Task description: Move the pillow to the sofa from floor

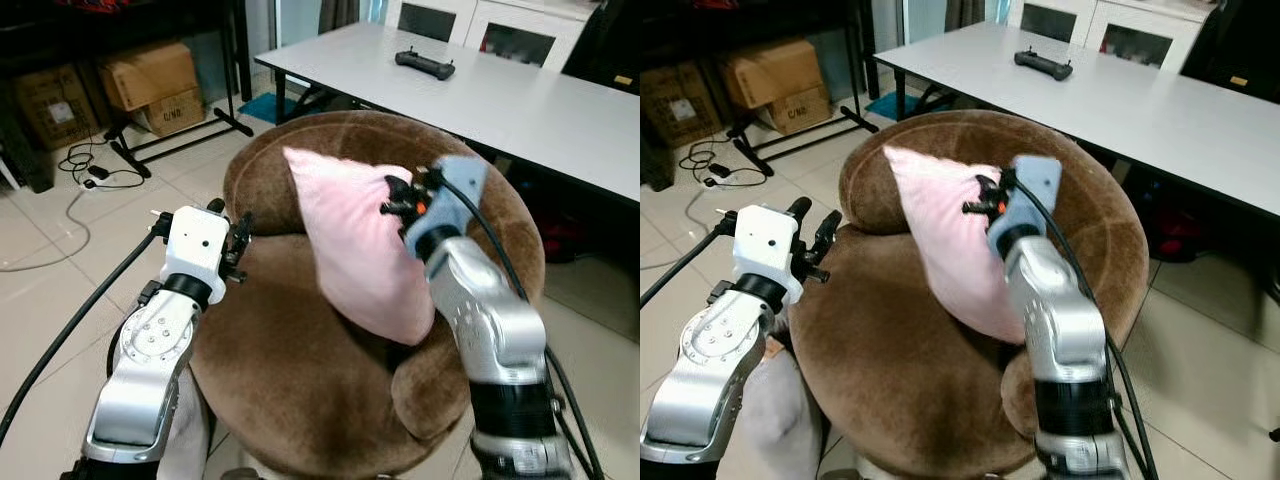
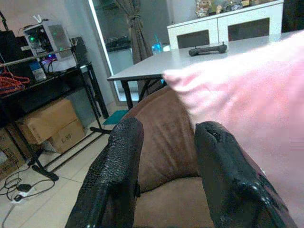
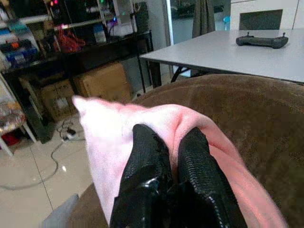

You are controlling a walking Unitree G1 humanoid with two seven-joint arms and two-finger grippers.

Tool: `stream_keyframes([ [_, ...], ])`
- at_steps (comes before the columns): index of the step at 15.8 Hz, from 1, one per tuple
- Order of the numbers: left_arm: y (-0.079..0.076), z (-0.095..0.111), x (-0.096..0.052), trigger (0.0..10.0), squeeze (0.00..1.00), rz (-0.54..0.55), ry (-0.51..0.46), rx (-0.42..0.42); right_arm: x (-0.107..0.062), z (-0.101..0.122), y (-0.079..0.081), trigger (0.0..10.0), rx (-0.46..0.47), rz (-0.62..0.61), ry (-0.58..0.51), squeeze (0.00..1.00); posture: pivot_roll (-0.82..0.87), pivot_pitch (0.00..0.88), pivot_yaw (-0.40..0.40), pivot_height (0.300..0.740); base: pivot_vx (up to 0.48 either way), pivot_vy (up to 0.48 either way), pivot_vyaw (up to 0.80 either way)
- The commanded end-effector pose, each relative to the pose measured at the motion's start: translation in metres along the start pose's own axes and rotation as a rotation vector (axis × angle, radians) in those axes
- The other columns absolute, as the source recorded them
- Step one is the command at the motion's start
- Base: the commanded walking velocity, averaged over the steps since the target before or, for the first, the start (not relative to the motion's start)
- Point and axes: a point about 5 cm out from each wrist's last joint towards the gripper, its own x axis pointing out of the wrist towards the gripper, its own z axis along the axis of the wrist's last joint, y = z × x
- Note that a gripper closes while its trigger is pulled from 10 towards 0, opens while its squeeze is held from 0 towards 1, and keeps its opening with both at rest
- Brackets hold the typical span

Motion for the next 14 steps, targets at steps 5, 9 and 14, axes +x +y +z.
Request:
stream_keyframes([
  [5, 0.004, -0.001, -0.003, 10.0, 0.00, -0.024, 0.014, 0.026, 0.023, 0.001, 0.052, 10.0, 0.028, 0.151, 0.144, 0.00, 0.10, 0.000, -0.049, 0.740, 0.000, 0.000, 0.00],
  [9, 0.006, 0.000, -0.004, 10.0, 0.00, -0.029, 0.013, 0.032, 0.038, 0.003, 0.086, 10.0, 0.265, 0.217, 0.263, 0.00, 0.12, 0.000, -0.059, 0.740, 0.000, 0.000, 0.00],
  [14, 0.008, 0.000, -0.005, 10.0, 0.00, -0.019, 0.020, 0.038, 0.065, 0.000, 0.039, 10.0, 0.578, -0.171, 0.272, 0.00, 0.14, 0.000, -0.071, 0.740, 0.000, 0.000, 0.00],
])
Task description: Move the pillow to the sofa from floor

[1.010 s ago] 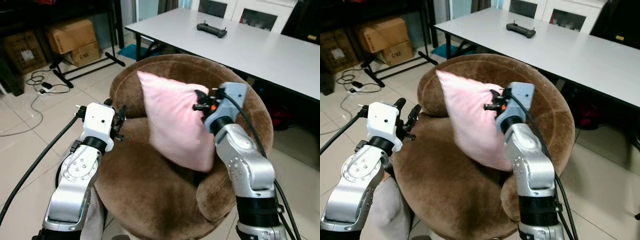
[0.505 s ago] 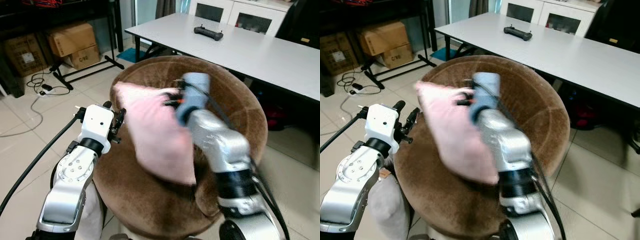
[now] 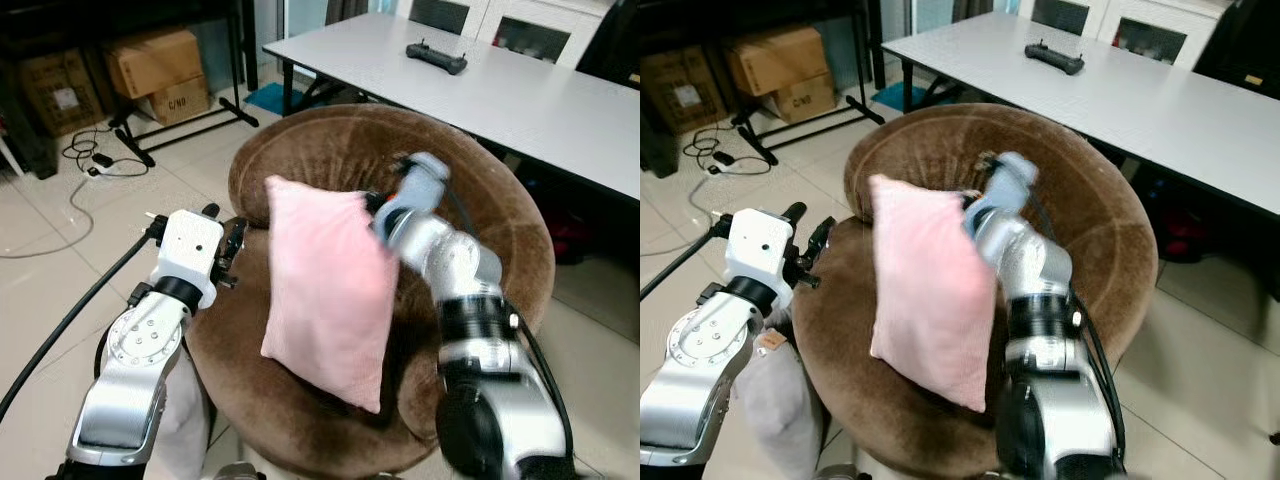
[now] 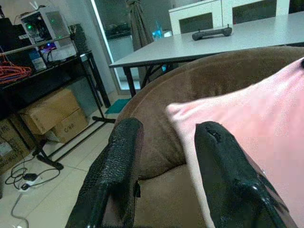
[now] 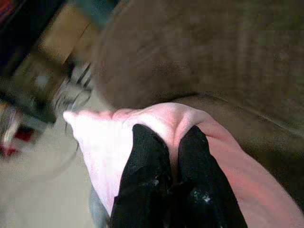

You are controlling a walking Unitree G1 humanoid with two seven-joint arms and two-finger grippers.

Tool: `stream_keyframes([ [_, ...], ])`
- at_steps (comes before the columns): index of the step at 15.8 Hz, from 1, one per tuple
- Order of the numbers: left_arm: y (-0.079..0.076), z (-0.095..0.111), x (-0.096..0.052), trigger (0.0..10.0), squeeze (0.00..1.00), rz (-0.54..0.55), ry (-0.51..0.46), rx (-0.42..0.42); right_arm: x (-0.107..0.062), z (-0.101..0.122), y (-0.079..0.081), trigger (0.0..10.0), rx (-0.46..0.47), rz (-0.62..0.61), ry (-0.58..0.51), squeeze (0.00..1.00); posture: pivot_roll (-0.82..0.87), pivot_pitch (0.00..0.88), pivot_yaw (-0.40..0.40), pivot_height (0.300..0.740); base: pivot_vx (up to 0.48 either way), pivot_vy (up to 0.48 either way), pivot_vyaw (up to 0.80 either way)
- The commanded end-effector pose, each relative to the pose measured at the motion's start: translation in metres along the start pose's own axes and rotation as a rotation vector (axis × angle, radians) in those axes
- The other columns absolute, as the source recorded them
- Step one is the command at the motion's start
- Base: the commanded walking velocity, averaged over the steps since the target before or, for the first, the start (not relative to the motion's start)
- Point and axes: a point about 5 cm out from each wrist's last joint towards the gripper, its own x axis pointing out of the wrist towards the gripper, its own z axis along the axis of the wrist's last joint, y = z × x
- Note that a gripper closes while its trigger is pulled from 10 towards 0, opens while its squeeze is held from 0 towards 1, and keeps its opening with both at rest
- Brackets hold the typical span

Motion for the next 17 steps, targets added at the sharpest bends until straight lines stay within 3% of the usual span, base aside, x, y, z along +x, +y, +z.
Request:
stream_keyframes([
  [1, 0.001, 0.003, -0.002, 10.0, 0.00, -0.002, -0.006, 0.006, -0.003, 0.004, 0.032, 10.0, 0.104, 0.059, -0.034, 0.00, 0.14, 0.000, -0.068, 0.740, 0.000, 0.000, 0.00],
  [5, -0.011, -0.005, -0.004, 10.0, 0.00, -0.151, 0.056, -0.008, 0.008, 0.035, -0.037, 10.0, 0.285, -0.227, -0.135, 0.00, 0.13, 0.000, -0.055, 0.740, 0.000, 0.000, 0.00],
  [8, -0.018, -0.016, -0.012, 10.0, 0.00, -0.274, 0.133, -0.007, 0.010, 0.041, -0.077, 10.0, 0.386, -0.366, -0.180, 0.00, 0.12, 0.000, -0.045, 0.740, 0.000, 0.000, 0.00],
  [10, -0.018, -0.031, -0.029, 10.0, 0.00, -0.414, 0.246, -0.015, 0.007, 0.038, -0.114, 10.0, 0.450, -0.483, -0.198, 0.00, 0.12, 0.000, -0.042, 0.740, 0.000, 0.000, 0.00],
  [15, -0.017, -0.033, -0.032, 10.0, 0.00, -0.437, 0.265, -0.016, 0.006, 0.038, -0.119, 10.0, 0.455, -0.498, -0.202, 0.00, 0.12, 0.000, -0.042, 0.740, 0.000, 0.000, 0.00],
  [16, -0.004, -0.034, -0.041, 10.0, 0.00, -0.481, 0.296, -0.040, -0.002, 0.052, -0.142, 10.0, 0.495, -0.536, -0.279, 0.00, 0.12, 0.000, -0.042, 0.740, 0.000, 0.000, 0.00],
  [17, 0.003, -0.033, -0.044, 10.0, 0.00, -0.491, 0.302, -0.048, -0.007, 0.061, -0.155, 10.0, 0.521, -0.557, -0.328, 0.00, 0.12, 0.000, -0.042, 0.740, 0.000, 0.000, 0.00],
])
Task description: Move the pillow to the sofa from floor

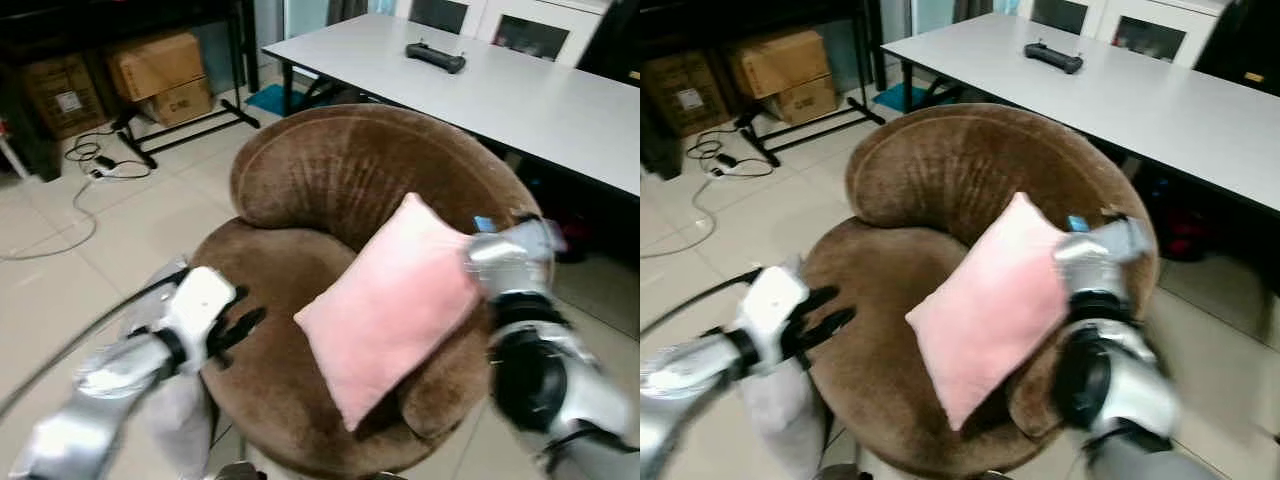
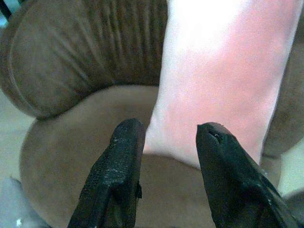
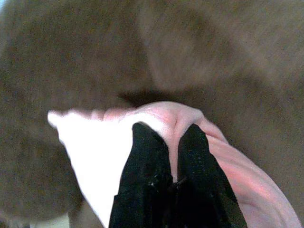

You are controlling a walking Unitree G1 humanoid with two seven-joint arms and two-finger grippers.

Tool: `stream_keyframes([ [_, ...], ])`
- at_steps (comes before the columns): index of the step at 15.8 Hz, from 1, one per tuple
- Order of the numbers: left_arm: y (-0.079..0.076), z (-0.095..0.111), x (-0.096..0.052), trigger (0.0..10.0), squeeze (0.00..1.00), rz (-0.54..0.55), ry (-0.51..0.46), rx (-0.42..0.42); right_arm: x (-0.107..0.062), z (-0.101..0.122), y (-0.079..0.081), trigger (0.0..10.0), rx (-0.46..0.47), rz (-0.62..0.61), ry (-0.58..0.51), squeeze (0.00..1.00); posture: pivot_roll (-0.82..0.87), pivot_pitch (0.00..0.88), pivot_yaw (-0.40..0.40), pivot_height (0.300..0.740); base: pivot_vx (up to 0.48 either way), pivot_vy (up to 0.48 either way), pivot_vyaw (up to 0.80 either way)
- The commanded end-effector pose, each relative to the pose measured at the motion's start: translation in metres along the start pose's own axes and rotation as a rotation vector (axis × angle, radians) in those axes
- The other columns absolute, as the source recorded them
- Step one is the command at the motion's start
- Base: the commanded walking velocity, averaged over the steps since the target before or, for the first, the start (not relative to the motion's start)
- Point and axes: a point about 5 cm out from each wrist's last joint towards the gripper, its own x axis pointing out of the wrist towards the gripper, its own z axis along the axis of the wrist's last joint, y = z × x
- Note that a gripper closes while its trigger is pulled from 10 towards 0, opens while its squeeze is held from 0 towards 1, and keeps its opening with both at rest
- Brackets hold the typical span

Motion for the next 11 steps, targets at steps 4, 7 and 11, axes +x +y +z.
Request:
stream_keyframes([
  [4, 0.009, 0.010, -0.009, 10.0, 0.00, -0.013, -0.023, -0.003, 0.000, 0.047, 0.001, 10.0, 0.145, 0.072, -0.170, 0.00, 0.13, 0.000, -0.041, 0.740, 0.000, 0.000, 0.00],
  [7, 0.006, 0.011, -0.007, 10.0, 0.00, -0.048, -0.024, -0.009, 0.005, 0.037, -0.014, 10.0, 0.073, 0.026, -0.159, 0.00, 0.12, 0.000, -0.035, 0.740, 0.000, 0.000, 0.00],
  [11, 0.003, 0.011, -0.005, 10.0, 0.00, -0.069, -0.025, -0.010, 0.009, 0.016, -0.033, 10.0, -0.053, 0.032, -0.149, 1.00, 0.12, 0.000, -0.034, 0.740, 0.000, 0.000, 0.00],
])
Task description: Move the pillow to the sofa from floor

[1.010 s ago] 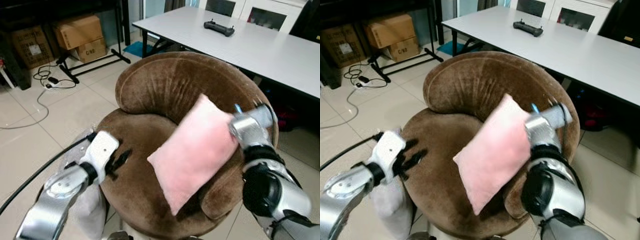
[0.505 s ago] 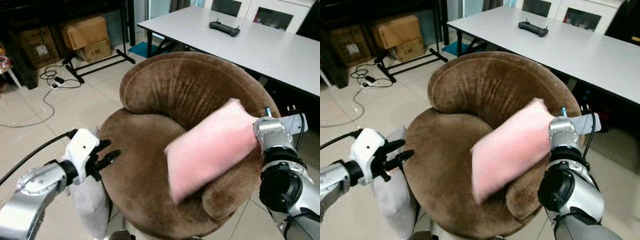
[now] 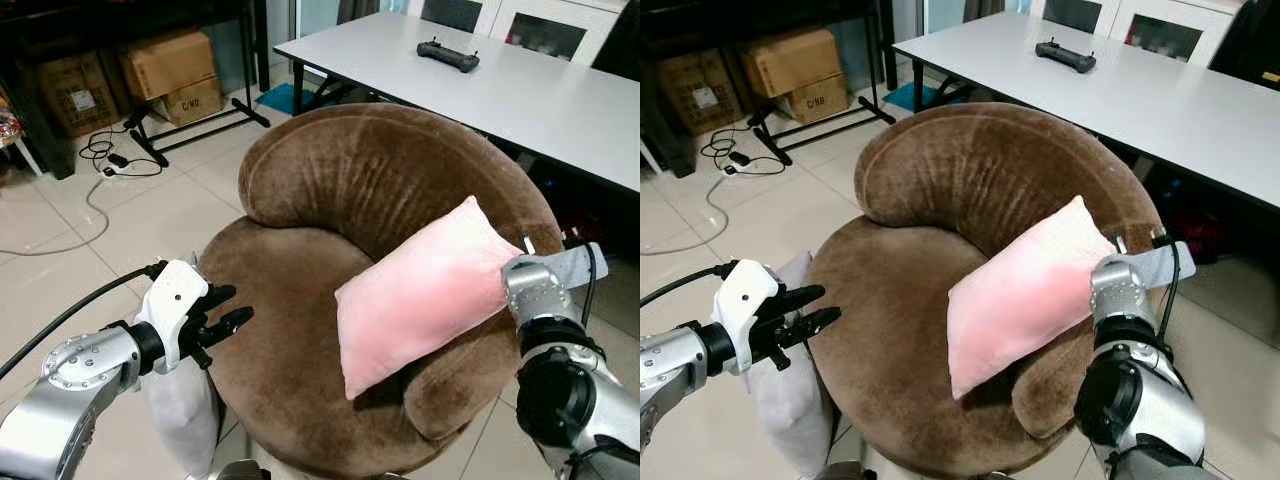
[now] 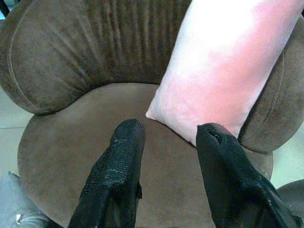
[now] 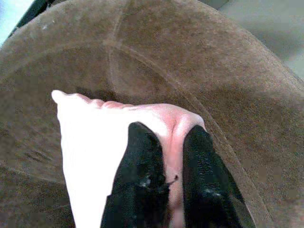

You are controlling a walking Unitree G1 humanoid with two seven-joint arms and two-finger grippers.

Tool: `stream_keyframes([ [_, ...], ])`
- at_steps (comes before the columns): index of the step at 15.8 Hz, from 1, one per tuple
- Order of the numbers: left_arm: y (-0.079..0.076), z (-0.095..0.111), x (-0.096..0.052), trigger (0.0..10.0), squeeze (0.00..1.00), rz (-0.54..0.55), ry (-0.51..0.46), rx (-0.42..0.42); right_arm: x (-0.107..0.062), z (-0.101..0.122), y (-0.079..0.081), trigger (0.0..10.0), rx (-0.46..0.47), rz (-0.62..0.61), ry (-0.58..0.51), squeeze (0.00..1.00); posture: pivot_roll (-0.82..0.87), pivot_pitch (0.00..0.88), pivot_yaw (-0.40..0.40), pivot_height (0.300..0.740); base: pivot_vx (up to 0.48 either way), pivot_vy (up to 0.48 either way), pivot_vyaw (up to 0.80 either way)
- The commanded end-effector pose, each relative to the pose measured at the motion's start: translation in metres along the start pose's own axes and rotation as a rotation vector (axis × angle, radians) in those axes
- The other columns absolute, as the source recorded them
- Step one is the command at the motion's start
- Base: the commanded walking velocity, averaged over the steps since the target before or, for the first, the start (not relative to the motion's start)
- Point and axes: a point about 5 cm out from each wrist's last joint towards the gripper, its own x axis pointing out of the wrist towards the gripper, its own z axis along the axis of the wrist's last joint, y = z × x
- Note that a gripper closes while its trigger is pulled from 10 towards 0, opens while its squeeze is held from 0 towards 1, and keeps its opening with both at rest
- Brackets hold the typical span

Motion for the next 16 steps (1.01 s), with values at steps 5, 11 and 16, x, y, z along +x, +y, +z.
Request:
stream_keyframes([
  [5, -0.002, 0.009, 0.003, 10.0, 0.00, -0.018, -0.039, 0.011, -0.008, 0.033, 0.010, 10.0, -0.037, 0.165, -0.171, 1.00, 0.11, 0.000, -0.032, 0.740, 0.000, 0.000, 0.00],
  [11, -0.009, 0.015, 0.012, 10.0, 0.00, 0.073, -0.147, -0.022, -0.052, 0.047, 0.014, 10.0, -0.132, 0.351, -0.271, 1.00, 0.09, 0.000, -0.034, 0.740, 0.000, 0.000, 0.00],
  [16, -0.010, 0.022, 0.029, 10.0, 0.00, 0.429, -0.258, -0.043, -0.104, -0.012, 0.030, 10.0, -0.545, 0.680, -0.279, 0.00, 0.08, 0.000, -0.030, 0.740, 0.000, 0.000, 0.00],
])
